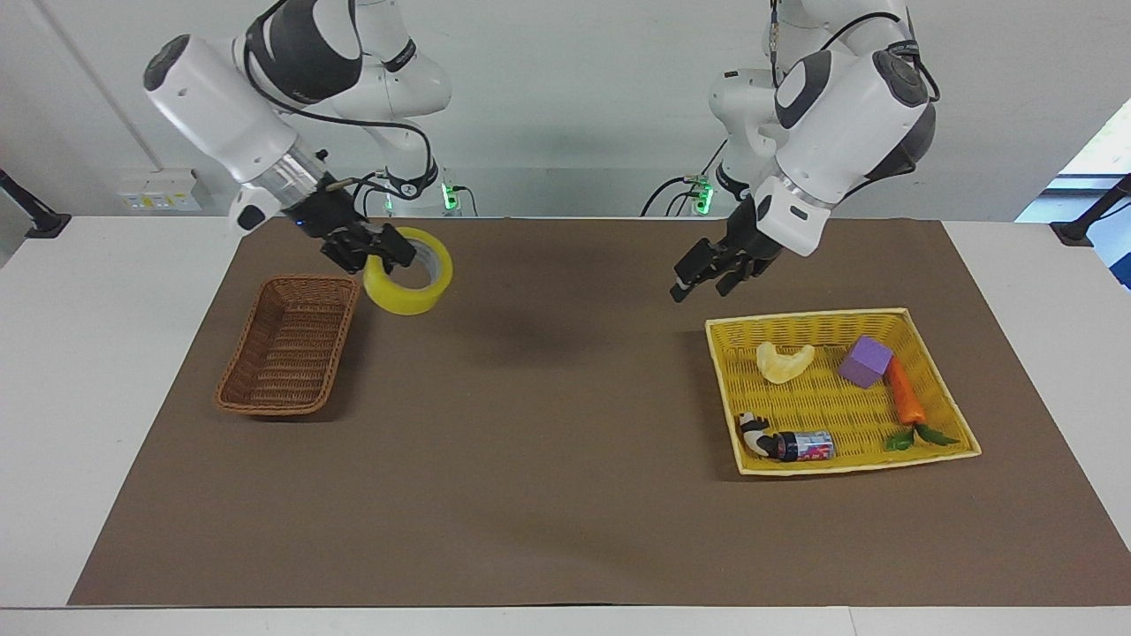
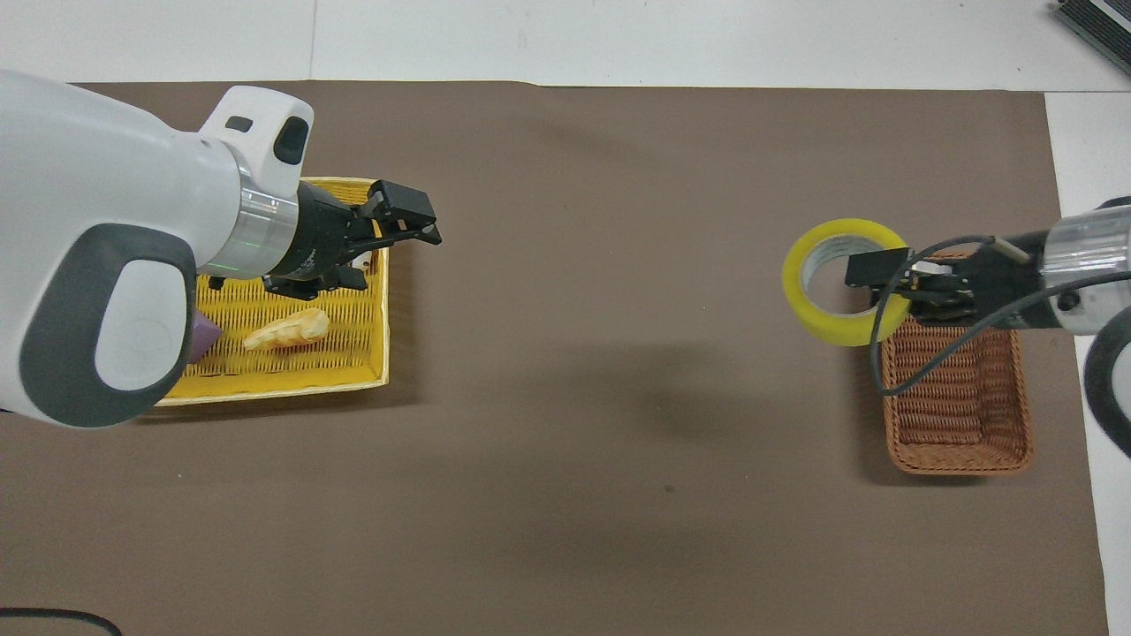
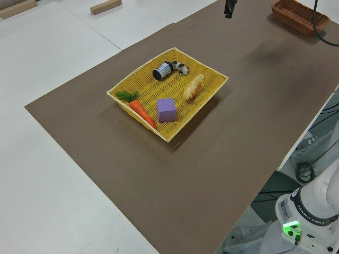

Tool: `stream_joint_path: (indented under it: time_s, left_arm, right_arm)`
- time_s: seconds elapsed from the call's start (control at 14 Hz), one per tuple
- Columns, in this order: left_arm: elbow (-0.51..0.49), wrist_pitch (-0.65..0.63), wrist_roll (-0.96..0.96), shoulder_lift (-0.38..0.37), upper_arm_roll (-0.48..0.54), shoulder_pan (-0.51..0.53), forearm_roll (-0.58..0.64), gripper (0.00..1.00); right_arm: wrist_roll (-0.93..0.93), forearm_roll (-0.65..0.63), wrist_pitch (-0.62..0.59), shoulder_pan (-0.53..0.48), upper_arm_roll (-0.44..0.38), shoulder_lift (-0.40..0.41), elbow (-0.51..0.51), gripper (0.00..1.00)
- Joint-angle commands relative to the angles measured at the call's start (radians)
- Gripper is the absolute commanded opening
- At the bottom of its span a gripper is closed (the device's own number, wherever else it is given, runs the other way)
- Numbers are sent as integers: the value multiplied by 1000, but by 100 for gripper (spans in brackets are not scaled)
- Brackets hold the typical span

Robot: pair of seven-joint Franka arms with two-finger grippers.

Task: Move tape to another basket
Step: 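Carry the tape with the right gripper while the left gripper withdraws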

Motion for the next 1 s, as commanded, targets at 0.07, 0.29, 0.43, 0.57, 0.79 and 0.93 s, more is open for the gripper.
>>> stream_joint_path:
  time_s: [0.07, 0.29, 0.43, 0.57, 0.79, 0.93]
  left_arm:
    - [-9, -92, 199, -13, -9, 108, 100, 100]
    - [8, -171, 371, -26, -9, 194, 143, 100]
    - [19, -202, 417, -36, -9, 217, 199, 100]
    - [19, -234, 445, -48, -9, 219, 277, 100]
    - [40, -296, 503, -55, -4, 222, 341, 100]
    - [40, -314, 572, -77, 11, 246, 342, 100]
  right_arm:
    - [-151, -11, 61, -121, 14, 121, 18, 0]
    - [-264, -8, 69, -206, 16, 178, 6, 0]
    - [-327, -8, 71, -241, 14, 200, -14, 0]
    - [-344, -11, 89, -243, 14, 197, -40, 0]
    - [-375, -47, 81, -250, 11, 183, -69, 0]
    - [-390, -113, 80, -257, 11, 161, -103, 0]
